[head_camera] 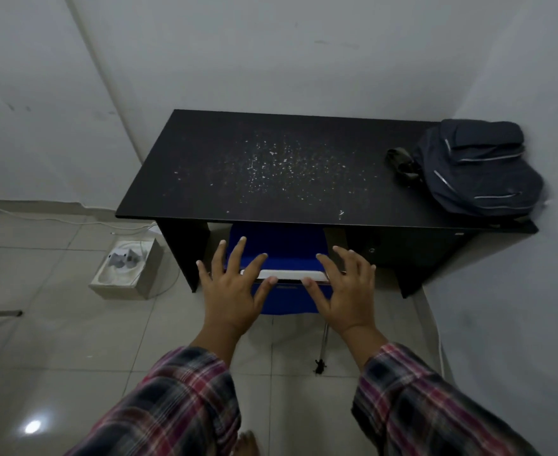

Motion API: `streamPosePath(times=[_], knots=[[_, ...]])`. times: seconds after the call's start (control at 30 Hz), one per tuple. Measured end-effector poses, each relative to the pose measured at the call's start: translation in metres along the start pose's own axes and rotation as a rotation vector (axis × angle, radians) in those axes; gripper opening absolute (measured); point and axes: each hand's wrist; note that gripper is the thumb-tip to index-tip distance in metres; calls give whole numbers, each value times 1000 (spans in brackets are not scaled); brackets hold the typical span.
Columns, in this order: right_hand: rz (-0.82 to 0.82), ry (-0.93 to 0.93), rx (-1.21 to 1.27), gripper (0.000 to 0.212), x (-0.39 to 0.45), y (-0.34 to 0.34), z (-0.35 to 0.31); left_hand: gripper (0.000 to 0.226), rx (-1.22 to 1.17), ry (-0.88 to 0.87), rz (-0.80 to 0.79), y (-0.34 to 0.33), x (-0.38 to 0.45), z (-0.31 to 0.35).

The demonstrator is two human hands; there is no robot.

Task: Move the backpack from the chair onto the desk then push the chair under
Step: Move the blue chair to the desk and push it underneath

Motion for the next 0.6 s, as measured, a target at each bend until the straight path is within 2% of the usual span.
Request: streamPosePath(times=[0.4, 0.6], knots=[[63, -46, 83, 60, 110, -50, 24, 67, -29, -15, 83, -29, 123, -5], [87, -36, 73, 59, 137, -56, 49, 53, -31, -25, 136, -40, 149, 10]])
Point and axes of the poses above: each hand's wrist, its own x-axis towards the middle knuckle, its own y-axis out of the back of the hand, z = x × y, and after that the axes turned 11 degrees about y, right-handed
